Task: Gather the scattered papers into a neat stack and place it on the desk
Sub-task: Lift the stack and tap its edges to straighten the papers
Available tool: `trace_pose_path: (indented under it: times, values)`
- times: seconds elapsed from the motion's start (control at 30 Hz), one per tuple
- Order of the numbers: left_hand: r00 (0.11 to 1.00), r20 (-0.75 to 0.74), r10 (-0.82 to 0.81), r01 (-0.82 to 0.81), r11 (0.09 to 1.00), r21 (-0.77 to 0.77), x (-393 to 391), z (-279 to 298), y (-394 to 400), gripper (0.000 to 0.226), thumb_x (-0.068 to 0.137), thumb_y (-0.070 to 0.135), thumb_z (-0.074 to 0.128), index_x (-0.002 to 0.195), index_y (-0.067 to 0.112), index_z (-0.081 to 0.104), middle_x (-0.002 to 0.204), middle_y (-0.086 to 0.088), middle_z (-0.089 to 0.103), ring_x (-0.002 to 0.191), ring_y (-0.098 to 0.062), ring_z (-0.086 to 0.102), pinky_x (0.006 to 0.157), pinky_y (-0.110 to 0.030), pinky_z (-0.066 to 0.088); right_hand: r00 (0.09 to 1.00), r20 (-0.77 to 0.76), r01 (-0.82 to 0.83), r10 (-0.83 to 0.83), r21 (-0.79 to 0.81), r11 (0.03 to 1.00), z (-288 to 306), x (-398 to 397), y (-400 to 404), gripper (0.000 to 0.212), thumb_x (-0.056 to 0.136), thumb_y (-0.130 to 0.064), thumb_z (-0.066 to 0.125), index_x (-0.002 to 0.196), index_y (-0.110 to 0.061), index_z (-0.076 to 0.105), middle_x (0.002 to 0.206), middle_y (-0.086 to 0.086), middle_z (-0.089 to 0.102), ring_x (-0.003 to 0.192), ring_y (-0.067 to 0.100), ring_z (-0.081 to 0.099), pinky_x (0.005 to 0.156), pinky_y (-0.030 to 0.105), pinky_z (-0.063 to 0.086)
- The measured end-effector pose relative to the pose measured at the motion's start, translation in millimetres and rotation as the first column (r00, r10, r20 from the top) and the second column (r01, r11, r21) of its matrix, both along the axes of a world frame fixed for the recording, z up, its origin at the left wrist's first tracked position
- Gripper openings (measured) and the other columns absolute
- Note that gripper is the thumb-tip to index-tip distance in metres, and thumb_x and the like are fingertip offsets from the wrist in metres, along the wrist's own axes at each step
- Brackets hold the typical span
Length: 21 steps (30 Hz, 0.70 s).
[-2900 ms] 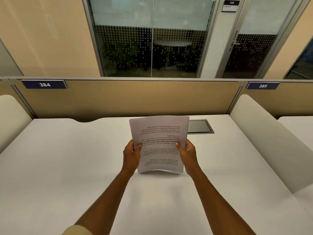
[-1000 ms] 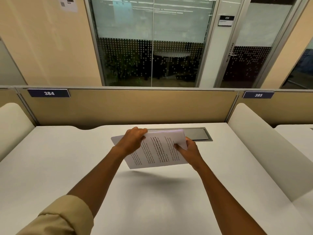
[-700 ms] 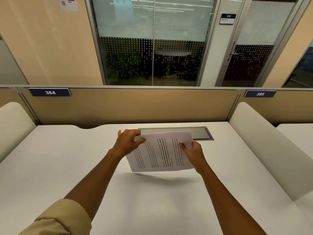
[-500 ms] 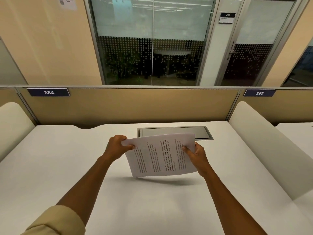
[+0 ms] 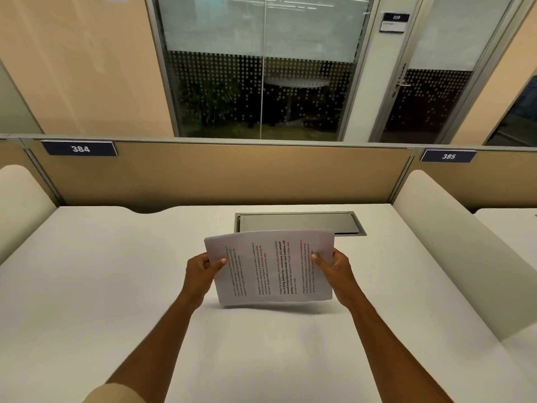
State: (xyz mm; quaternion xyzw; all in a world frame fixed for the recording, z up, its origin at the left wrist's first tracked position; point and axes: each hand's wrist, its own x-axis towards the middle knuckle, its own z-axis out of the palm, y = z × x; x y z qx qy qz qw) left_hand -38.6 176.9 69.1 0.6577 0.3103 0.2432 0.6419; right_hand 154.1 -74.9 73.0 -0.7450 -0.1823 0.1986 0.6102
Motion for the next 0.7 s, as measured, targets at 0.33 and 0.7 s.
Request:
trace_pose_path:
  times: [0.33,0.7]
  values:
    - [0.998,0.021,0.054,-0.056,0.996,0.063,8.7,-8.8,-3.4,0.014,0.088,0.011,0.066,0.089,0.025,0.068,0.092,0.002,0.073,0.081,-0.021,0.071,0.07,-0.029,0.057,0.994,-0.084,0.071,-0.066,0.054,0.996,-8.0,-7.7,-2.6,0.017,0.091,-0.023,0.064,0.108,-0.023,0.062,0.103,0.005,0.072,0.092,0.025,0.07,0.071,0.033,0.061]
    - [0.999,-0.032,0.0,0.006,0.982,0.187,6.7,-16.3,-7.0,0.015,0.083,0.034,0.056,0.095,0.032,0.064,0.097,0.0,0.072,0.083,-0.023,0.071,0.069,-0.037,0.06,0.99,-0.113,0.091,-0.088,0.018,0.996,-17.6,-19.9,-1.1,0.02,0.093,-0.019,0.06,0.11,-0.028,0.056,0.1,-0.004,0.068,0.089,0.016,0.067,0.061,0.019,0.054]
